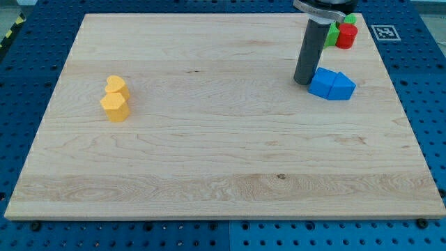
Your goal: Separate the red star from the group of blocks
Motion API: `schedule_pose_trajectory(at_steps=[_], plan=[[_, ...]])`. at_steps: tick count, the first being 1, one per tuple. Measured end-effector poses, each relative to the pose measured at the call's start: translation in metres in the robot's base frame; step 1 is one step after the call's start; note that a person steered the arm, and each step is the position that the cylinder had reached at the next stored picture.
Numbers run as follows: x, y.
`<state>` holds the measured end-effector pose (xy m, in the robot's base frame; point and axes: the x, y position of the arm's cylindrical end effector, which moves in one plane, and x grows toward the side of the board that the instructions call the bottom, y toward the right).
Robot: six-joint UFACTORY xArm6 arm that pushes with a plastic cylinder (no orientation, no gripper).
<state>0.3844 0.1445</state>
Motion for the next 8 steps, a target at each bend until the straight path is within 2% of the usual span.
schedule_pose_trajectory(at_steps=[2,3,4,6,7,8], plan=[[0.019,0.093],[0.025,0.117],[0.025,0.102],[0.025,0.026],[0.025,0.025],[0.001,-0.003]])
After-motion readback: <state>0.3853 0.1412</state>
